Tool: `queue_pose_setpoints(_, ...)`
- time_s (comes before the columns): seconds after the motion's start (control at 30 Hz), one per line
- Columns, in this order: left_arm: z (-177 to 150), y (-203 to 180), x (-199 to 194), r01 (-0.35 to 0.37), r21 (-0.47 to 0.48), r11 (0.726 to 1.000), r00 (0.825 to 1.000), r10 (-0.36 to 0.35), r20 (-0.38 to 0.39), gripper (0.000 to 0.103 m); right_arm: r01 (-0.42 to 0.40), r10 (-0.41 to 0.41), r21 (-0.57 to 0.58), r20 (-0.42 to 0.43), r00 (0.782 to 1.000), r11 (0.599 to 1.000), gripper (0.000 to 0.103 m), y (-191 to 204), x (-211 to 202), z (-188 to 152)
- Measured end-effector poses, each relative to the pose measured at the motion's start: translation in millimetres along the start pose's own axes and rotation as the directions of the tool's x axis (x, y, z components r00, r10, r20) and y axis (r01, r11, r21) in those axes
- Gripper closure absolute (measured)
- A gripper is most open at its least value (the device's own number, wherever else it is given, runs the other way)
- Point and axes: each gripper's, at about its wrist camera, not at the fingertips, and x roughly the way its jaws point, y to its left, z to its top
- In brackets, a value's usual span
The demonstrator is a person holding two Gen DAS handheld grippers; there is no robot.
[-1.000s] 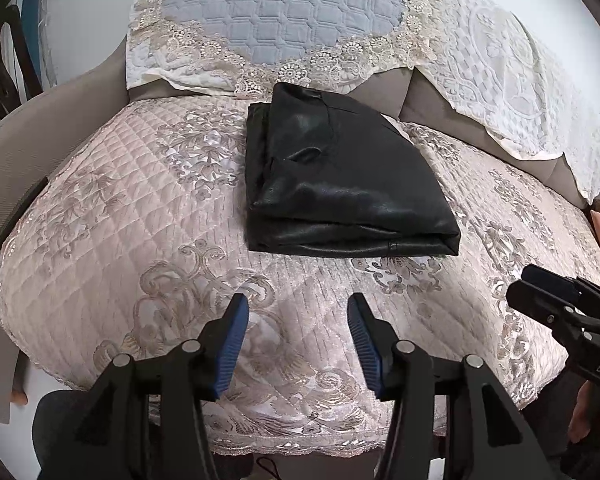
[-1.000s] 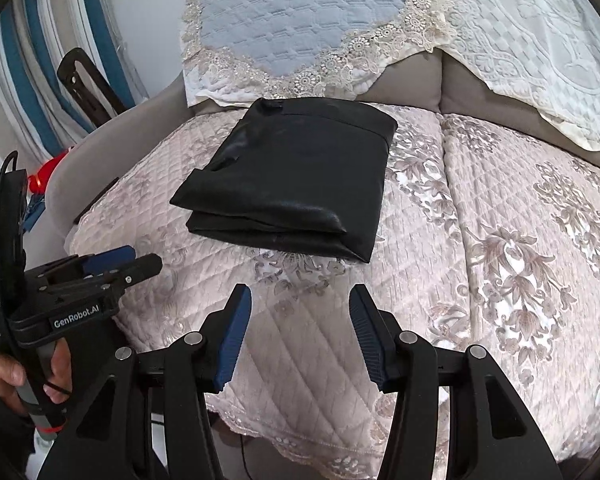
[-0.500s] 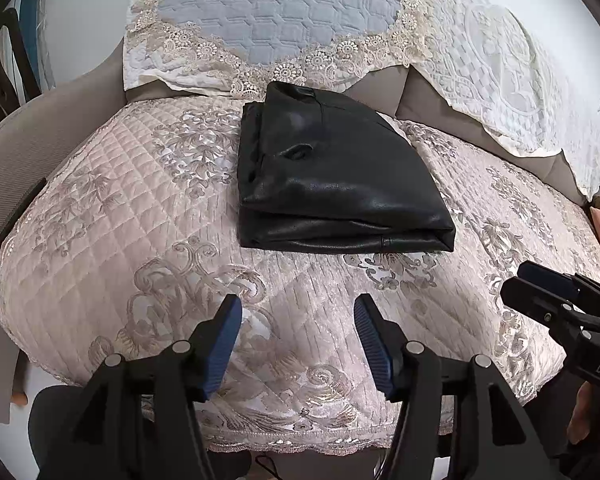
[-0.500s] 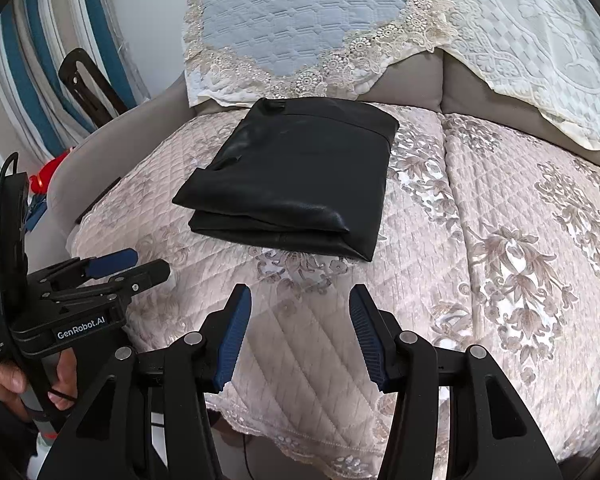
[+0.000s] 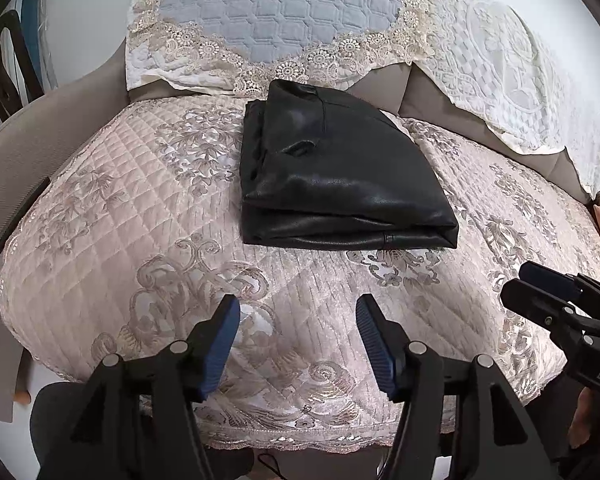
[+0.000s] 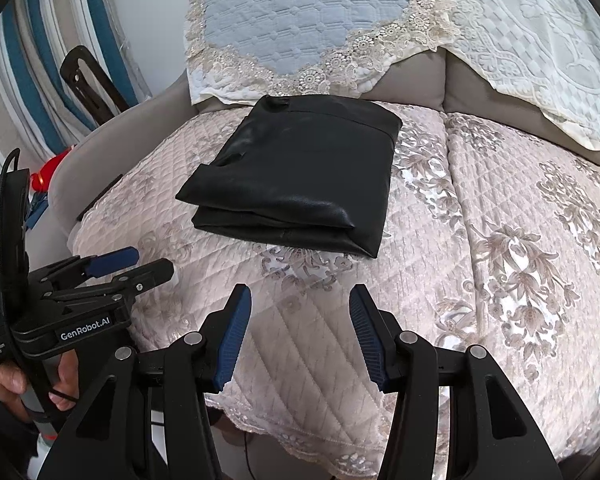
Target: Fold large clothes
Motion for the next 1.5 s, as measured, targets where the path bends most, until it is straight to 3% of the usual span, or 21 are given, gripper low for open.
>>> queue_pose_setpoints(1.5,-2.0,-4.7,-2.8,-0.041,0.013,0.999,0.999,0.040,0.010,0.041,-0.003,0.003,-0.001,-0.003,1.000,1.000,0.051,2.4,0.6,-0.4)
